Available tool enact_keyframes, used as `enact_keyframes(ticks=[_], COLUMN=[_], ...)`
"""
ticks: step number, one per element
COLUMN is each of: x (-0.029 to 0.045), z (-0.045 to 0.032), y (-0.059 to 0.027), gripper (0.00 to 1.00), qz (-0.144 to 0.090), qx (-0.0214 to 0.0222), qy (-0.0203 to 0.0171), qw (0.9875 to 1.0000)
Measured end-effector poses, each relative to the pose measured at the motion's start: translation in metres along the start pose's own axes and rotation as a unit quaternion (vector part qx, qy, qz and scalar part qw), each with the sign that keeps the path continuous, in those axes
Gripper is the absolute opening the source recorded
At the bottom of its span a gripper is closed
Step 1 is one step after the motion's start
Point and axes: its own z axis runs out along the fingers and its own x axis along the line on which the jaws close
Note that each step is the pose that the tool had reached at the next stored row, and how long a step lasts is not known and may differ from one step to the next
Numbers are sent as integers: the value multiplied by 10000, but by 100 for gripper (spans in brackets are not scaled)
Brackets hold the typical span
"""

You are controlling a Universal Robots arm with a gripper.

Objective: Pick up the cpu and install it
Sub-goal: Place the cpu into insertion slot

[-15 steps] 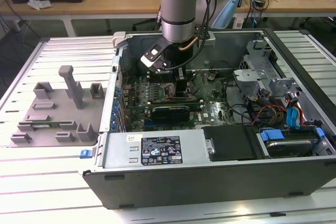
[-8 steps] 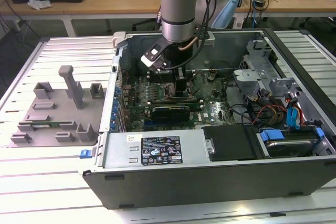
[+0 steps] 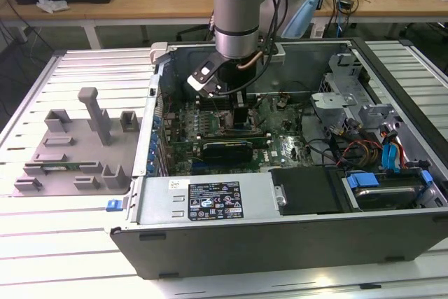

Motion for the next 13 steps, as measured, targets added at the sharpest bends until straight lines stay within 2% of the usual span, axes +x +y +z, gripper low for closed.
enact_keyframes(ticks=[13], x=[26], z=[52], y=[-5], gripper=[55], qz=[55], qx=[2], qy=[-2], qw=[10000])
